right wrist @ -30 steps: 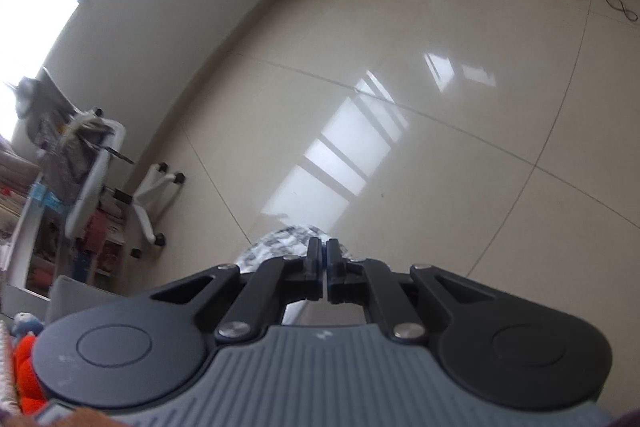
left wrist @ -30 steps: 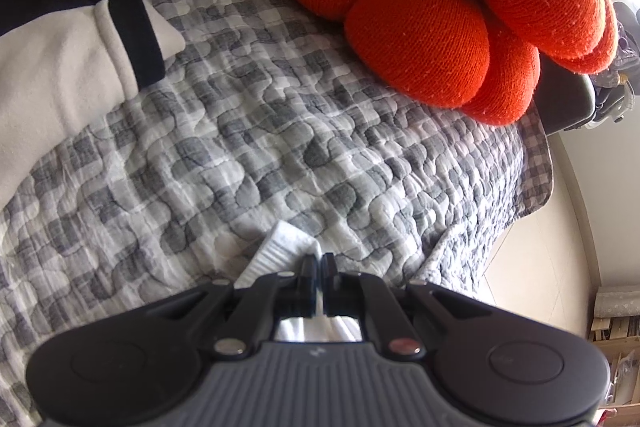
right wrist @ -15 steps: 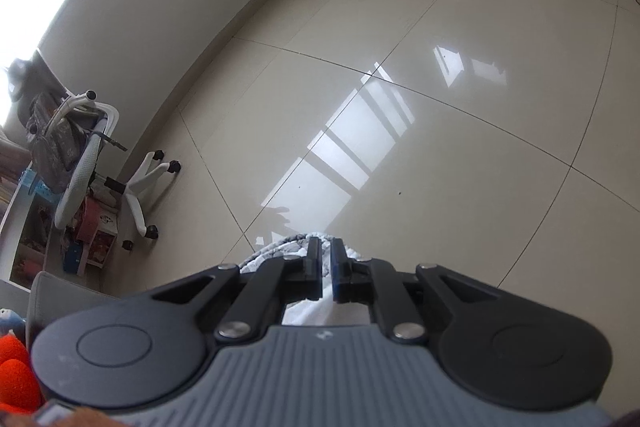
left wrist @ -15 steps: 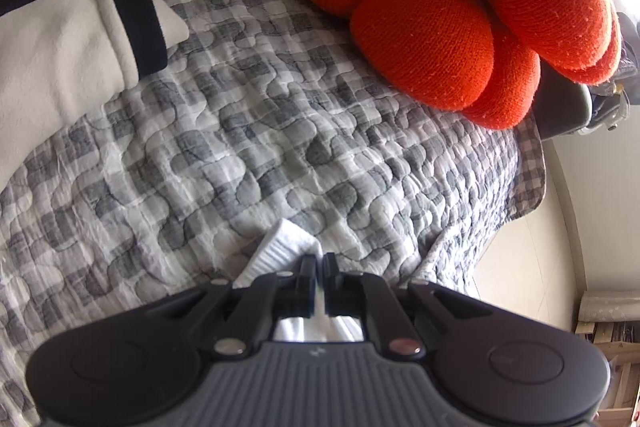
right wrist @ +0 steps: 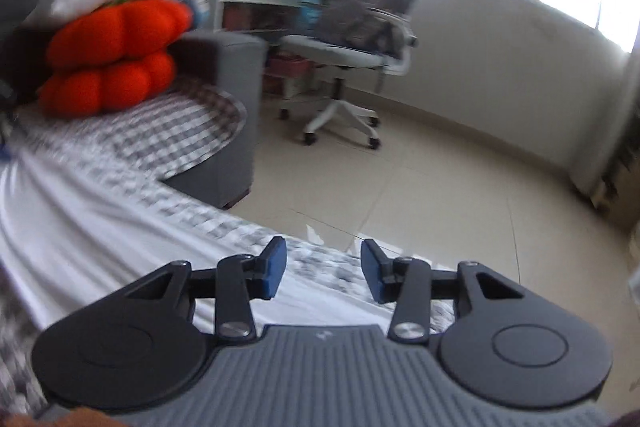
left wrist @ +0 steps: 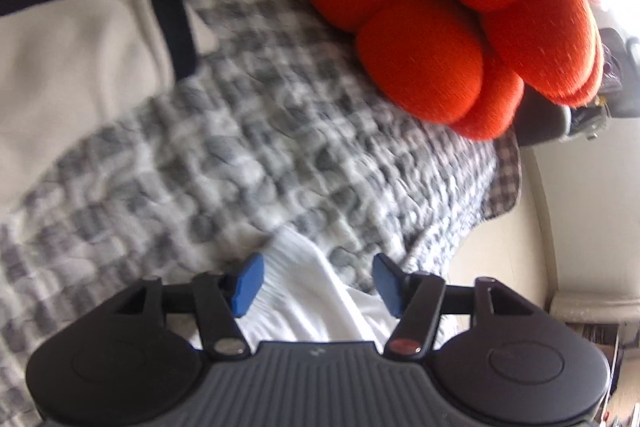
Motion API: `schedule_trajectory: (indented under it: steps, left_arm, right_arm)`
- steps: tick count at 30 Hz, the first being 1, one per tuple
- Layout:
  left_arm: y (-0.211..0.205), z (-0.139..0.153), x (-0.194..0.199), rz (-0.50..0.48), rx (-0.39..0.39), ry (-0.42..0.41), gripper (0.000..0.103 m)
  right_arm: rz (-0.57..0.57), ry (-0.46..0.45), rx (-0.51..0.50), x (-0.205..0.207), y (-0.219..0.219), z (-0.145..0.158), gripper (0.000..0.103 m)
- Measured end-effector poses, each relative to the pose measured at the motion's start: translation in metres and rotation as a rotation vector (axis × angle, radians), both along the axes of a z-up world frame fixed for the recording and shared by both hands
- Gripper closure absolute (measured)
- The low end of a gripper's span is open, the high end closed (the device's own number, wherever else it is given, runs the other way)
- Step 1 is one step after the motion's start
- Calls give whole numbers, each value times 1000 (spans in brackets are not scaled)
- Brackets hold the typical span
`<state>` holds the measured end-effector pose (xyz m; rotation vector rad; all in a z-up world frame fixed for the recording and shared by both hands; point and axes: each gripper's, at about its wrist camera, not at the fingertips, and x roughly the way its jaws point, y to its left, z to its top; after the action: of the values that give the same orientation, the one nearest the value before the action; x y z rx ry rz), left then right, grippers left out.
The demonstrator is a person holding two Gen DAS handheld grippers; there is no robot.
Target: Fold clothes
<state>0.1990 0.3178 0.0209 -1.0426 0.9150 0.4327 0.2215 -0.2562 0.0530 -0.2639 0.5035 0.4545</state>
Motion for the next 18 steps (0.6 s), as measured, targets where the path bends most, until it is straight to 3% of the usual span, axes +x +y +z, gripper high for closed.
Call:
schedule_trajectory:
  steps: [8, 15, 18]
  left_arm:
    - [11, 18, -39, 60, 86, 4, 37]
    - [-30, 10, -45, -122, 215, 4, 37]
    - [-37, 3, -41, -148, 258, 20, 37]
  right_arm:
    - [332, -23, -206, -18, 69, -36, 58]
    - [376, -67, -384, -23, 81, -53, 61]
    - [398, -94, -431, -24, 87, -54, 64]
